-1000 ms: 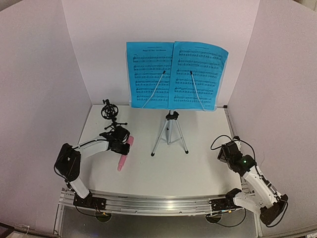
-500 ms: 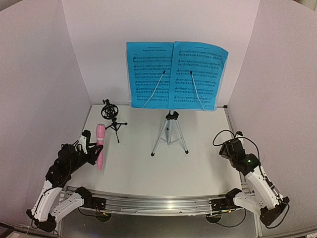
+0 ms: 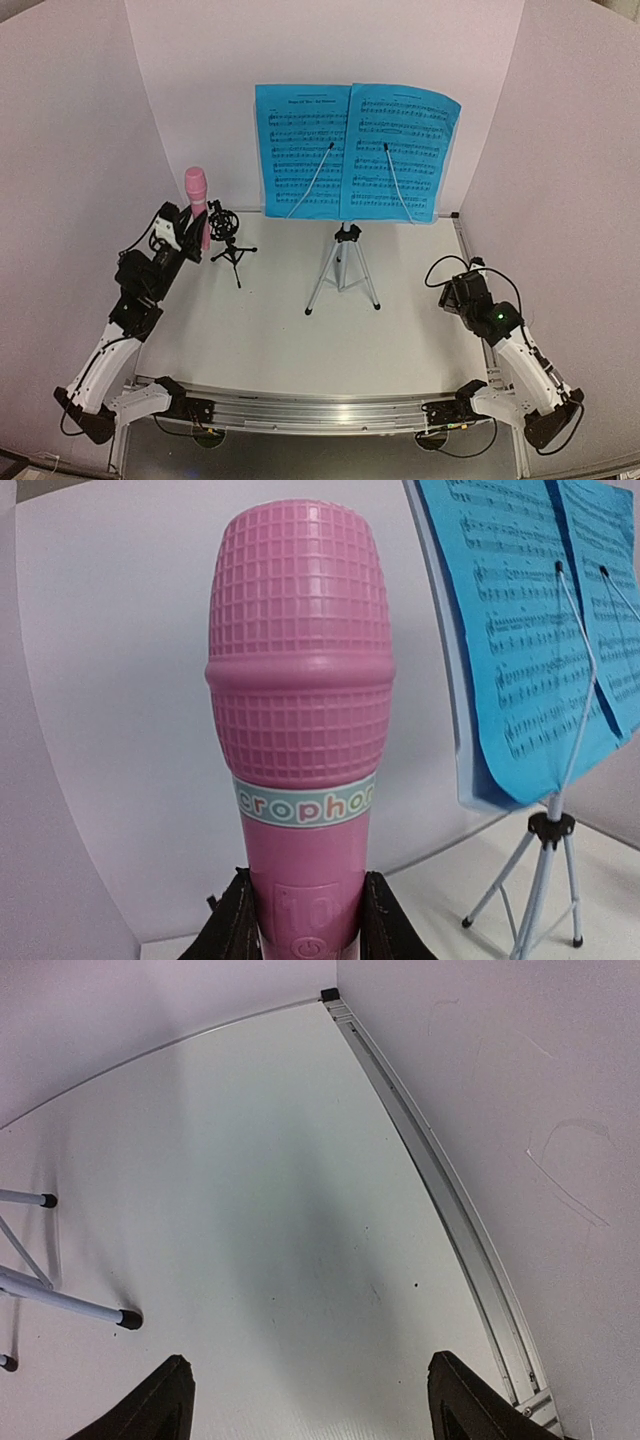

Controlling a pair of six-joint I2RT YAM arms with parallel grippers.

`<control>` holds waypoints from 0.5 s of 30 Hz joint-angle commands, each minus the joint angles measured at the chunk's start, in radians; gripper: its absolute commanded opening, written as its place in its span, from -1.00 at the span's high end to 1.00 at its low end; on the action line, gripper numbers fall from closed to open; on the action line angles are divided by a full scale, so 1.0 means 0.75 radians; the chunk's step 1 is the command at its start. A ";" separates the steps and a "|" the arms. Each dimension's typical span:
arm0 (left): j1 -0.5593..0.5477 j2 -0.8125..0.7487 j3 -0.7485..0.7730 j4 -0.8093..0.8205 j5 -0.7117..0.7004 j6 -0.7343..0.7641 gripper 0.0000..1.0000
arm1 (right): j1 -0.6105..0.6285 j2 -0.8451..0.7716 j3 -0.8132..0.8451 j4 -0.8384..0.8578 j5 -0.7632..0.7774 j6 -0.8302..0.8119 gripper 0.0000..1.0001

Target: Set up the instrument practice props

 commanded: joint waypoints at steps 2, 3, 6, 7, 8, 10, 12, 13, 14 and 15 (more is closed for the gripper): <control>0.200 0.312 0.265 0.401 0.099 -0.207 1.00 | -0.008 -0.067 0.013 0.050 -0.005 -0.045 -0.56; 0.239 0.377 0.305 0.411 0.126 -0.266 1.00 | -0.008 -0.084 0.006 0.052 -0.003 -0.047 -0.56; 0.292 0.486 0.329 0.521 0.205 -0.283 1.00 | -0.007 -0.144 -0.026 0.057 0.015 -0.065 -0.56; 0.296 0.511 0.333 0.532 0.222 -0.283 1.00 | -0.008 -0.167 -0.037 0.057 0.021 -0.072 -0.56; 0.299 0.535 0.338 0.533 0.239 -0.292 1.00 | -0.008 -0.189 -0.048 0.057 0.027 -0.079 -0.57; 0.301 0.582 0.331 0.540 0.290 -0.312 1.00 | -0.008 -0.225 -0.070 0.058 0.041 -0.094 -0.57; 0.301 0.625 0.316 0.590 0.364 -0.313 1.00 | -0.005 -0.250 -0.088 0.058 0.058 -0.105 -0.57; 0.300 0.641 0.306 0.608 0.375 -0.319 1.00 | -0.007 -0.258 -0.093 0.059 0.064 -0.110 -0.58; 0.300 0.649 0.296 0.619 0.389 -0.321 1.00 | -0.007 -0.264 -0.097 0.060 0.066 -0.116 -0.58; 0.300 0.650 0.285 0.624 0.407 -0.319 1.00 | -0.007 -0.268 -0.101 0.061 0.066 -0.122 -0.57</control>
